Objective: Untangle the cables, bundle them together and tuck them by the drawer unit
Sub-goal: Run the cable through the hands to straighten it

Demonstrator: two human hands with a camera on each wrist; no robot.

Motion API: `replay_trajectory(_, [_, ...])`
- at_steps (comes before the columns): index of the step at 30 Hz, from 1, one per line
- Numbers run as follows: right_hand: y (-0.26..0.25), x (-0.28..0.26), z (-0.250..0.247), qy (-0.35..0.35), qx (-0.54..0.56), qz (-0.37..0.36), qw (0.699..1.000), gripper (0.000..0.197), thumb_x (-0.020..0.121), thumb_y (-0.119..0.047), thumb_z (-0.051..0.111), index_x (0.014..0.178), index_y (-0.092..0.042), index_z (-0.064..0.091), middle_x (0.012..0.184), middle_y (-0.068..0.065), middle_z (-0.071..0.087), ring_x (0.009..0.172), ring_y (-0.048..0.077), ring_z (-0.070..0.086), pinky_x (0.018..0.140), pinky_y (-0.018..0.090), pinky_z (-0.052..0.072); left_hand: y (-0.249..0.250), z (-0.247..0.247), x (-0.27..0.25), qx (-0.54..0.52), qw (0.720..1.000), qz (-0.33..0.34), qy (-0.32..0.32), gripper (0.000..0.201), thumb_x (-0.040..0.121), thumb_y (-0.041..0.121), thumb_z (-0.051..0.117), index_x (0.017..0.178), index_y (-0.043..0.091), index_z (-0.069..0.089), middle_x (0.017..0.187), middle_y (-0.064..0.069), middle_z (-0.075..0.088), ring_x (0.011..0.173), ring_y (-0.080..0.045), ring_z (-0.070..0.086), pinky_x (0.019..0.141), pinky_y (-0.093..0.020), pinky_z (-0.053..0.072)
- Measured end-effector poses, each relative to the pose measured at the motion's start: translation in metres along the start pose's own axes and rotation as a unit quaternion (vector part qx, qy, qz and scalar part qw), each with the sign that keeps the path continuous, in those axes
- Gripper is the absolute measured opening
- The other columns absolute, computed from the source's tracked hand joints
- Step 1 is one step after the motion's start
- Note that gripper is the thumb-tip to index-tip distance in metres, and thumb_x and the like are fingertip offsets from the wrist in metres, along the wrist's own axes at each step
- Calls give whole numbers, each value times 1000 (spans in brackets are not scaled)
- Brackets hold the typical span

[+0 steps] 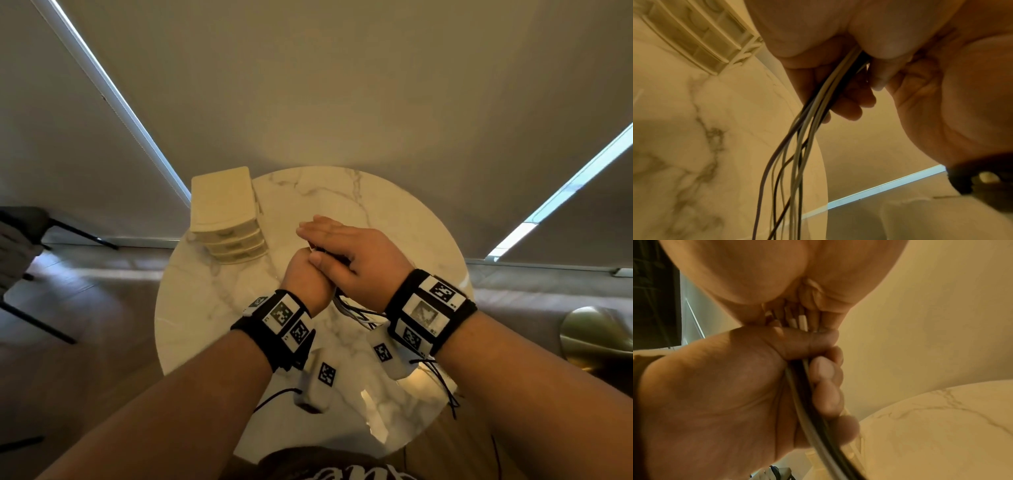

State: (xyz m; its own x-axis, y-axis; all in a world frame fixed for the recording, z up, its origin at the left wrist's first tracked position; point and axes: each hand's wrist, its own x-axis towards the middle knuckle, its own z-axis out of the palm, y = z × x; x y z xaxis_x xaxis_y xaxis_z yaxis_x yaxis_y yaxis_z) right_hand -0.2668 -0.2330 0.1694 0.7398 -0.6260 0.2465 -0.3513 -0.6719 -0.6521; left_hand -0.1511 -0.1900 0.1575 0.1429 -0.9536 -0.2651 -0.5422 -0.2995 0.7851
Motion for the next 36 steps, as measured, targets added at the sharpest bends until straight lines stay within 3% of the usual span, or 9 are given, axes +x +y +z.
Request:
replay_trajectory(6, [-3, -4, -12, -15, 131, 71, 989, 104, 87, -44, 77, 163, -38, 7, 163, -21, 33, 151, -5, 25, 123, 21, 22, -11, 3, -13, -148, 987, -39, 43, 30, 103, 1, 52, 77, 2, 65, 64, -9, 64, 46, -4, 60, 52, -27, 50])
replay_trajectory(14, [5, 0, 6, -53, 1, 12, 999, 67, 102, -49, 47, 162, -27, 27, 170, -12, 19, 157, 3, 4, 126, 36, 24, -12, 4, -4, -337, 929, -153, 13, 24, 96, -1, 62, 119, -3, 67, 111, -18, 71, 102, -30, 69, 84, -10, 51])
replay_trajectory(17, [0, 4, 8, -106, -49, 6, 993, 73, 94, -66, 33, 156, -26, 41, 169, -9, 25, 158, 9, 9, 126, 41, 23, -1, 8, -18, -403, 903, -144, 25, 62, 82, -10, 75, 138, -13, 50, 141, -31, 56, 127, -41, 58, 97, 7, 15])
replay_trajectory(18, [0, 6, 7, -130, -66, 0, 989, 78, 91, -70, 31, 155, -26, 43, 168, -9, 28, 158, 11, 10, 126, 44, 22, 9, 11, -28, -375, 923, -86, 18, 65, 72, -10, 81, 130, -18, 54, 133, -36, 60, 117, -46, 64, 103, -24, 49])
replay_trajectory(19, [2, 8, 5, -141, -66, -7, 988, 80, 90, -72, 31, 156, -27, 41, 168, -9, 27, 158, 13, 9, 127, 45, 19, 11, 12, -32, -360, 932, -45, 24, 62, 63, -9, 84, 119, -19, 60, 119, -36, 66, 102, -46, 69, 61, -42, 64])
replay_trajectory(23, [15, 0, -1, 6, 222, 95, 970, 82, 91, -66, 50, 161, -41, 18, 167, -16, 24, 154, 6, 24, 124, 36, 25, 2, 13, -15, -563, 820, -104, 21, 29, 106, 10, 49, 133, -1, 50, 100, -16, 67, 76, -29, 66, 79, -40, 61])
replay_trajectory(26, [29, -17, 16, 0, 428, 222, 876, 77, 90, -53, 64, 158, -35, 32, 127, 1, 69, 107, 13, 69, 97, 37, 53, 3, 3, 0, -557, 818, -137, 53, 25, 104, 26, 59, 97, 2, 61, 62, -9, 54, 54, -22, 55, 60, -37, 53])
replay_trajectory(29, [39, -37, 38, -94, 319, 248, 910, 34, 93, -61, 60, 118, -39, 63, 70, -2, 64, 61, 17, 57, 62, 36, 46, 2, -8, 9, -571, 806, -130, 91, 51, 103, 38, 59, 60, 17, 43, 54, -1, 33, 49, -18, 41, 60, -35, 46])
replay_trajectory(36, [39, -48, 47, -138, 163, 220, 952, 32, 107, -45, 43, 88, -24, 60, 73, -6, 61, 69, 14, 59, 75, 42, 51, -15, -4, 15, -669, 715, -139, 150, 49, 103, 45, 57, 65, 20, 39, 55, 1, 34, 48, -17, 42, 59, -33, 50])
